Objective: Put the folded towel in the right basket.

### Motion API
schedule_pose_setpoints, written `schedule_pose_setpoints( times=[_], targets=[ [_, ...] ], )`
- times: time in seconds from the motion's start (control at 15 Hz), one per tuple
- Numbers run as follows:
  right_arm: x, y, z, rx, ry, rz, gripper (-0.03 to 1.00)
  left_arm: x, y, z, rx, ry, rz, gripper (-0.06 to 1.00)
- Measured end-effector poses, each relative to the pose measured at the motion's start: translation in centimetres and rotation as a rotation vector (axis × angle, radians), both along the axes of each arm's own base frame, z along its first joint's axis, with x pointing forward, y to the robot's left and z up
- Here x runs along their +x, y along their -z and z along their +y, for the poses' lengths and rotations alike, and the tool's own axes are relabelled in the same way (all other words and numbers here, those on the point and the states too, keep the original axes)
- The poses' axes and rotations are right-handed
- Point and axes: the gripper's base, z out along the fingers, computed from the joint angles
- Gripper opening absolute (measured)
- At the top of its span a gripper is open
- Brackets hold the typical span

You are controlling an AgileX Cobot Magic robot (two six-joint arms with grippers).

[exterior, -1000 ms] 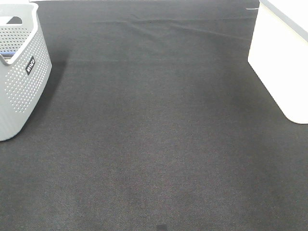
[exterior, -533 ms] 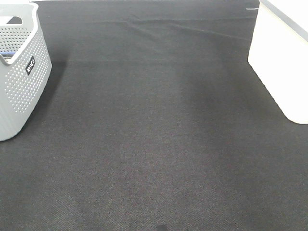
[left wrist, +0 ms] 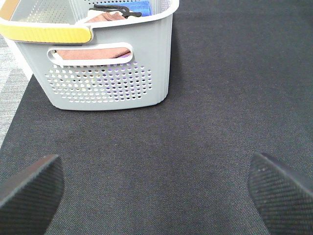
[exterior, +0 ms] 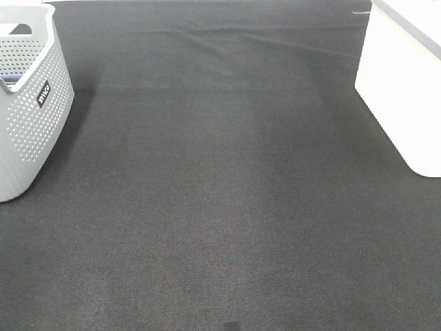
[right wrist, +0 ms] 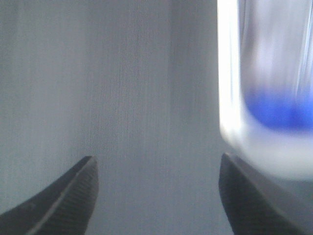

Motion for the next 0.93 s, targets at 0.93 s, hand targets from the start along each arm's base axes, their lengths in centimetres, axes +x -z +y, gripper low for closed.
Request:
schedule_pose_setpoints(
  times=[0.93],
  targets=[
    [-28.3,10.0,-2.0,-0.098,0.038,-0.304,0.66,0.0,0.0,0.0,0.0,0.0,0.0,0.97]
  ],
)
